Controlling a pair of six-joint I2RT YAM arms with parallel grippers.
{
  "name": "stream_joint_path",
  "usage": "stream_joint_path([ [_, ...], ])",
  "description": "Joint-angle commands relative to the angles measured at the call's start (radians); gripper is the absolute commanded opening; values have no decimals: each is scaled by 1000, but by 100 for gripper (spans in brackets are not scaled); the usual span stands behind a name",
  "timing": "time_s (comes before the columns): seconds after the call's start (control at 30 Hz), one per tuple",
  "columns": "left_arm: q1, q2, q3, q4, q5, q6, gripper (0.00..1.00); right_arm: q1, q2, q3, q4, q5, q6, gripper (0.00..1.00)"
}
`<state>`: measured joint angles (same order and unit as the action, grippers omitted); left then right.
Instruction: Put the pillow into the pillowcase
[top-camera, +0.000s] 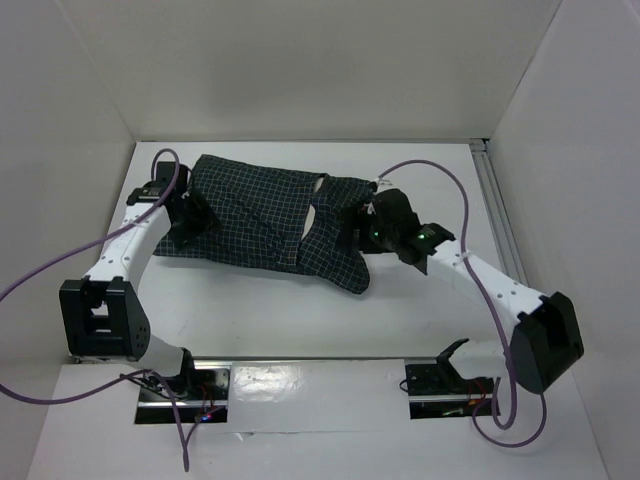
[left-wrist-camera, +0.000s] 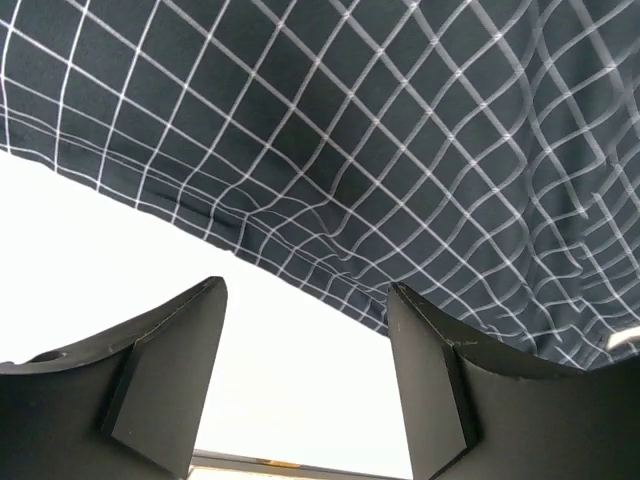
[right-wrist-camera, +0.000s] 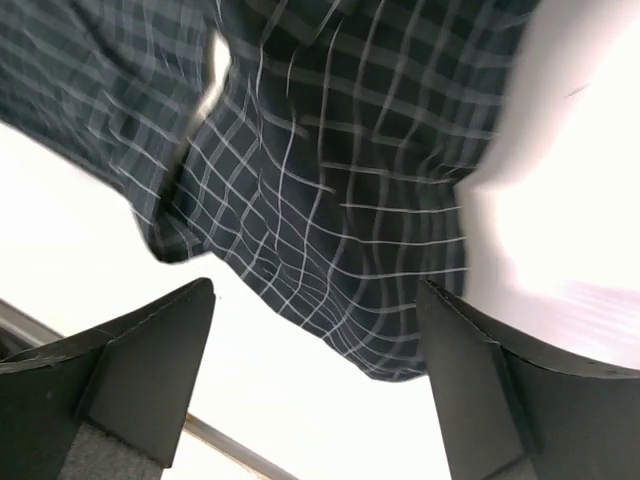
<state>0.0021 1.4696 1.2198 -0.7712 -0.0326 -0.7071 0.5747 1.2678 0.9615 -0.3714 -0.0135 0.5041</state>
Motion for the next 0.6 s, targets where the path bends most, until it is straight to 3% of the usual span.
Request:
stream_joint_path([
  [0.0, 15, -2, -6, 23, -12, 12, 78, 51, 102, 25, 54, -103, -35, 89],
  [0.13, 35, -43, -28, 23, -1, 3, 78, 80, 253, 45, 147, -51, -35, 88],
  [0.2, 44, -67, -37, 23, -1, 3, 78, 80, 295, 55, 181, -36, -35, 80],
  [0.23, 44, -78, -37, 23, -10, 3, 78, 80, 310, 56, 181, -14, -24, 71],
  [0.27, 70, -100, -51, 13, -19, 14, 78, 80, 311, 65, 181, 27, -24, 44],
  [0.33, 97, -121, -69, 1, -20, 23, 78, 80, 297, 56, 181, 76, -15, 13],
  [0.37, 130, -132, -92, 1, -9, 23, 78, 68, 279, 36, 181, 102, -6, 3],
  [0.43, 159, -155, -114, 1, 3, 34, 78, 31, 210, -6, 154, 184, 7, 0],
  [0.57, 194, -178, -158, 1, 46, 34, 78, -64, 111, -70, 120, 198, 7, 0],
])
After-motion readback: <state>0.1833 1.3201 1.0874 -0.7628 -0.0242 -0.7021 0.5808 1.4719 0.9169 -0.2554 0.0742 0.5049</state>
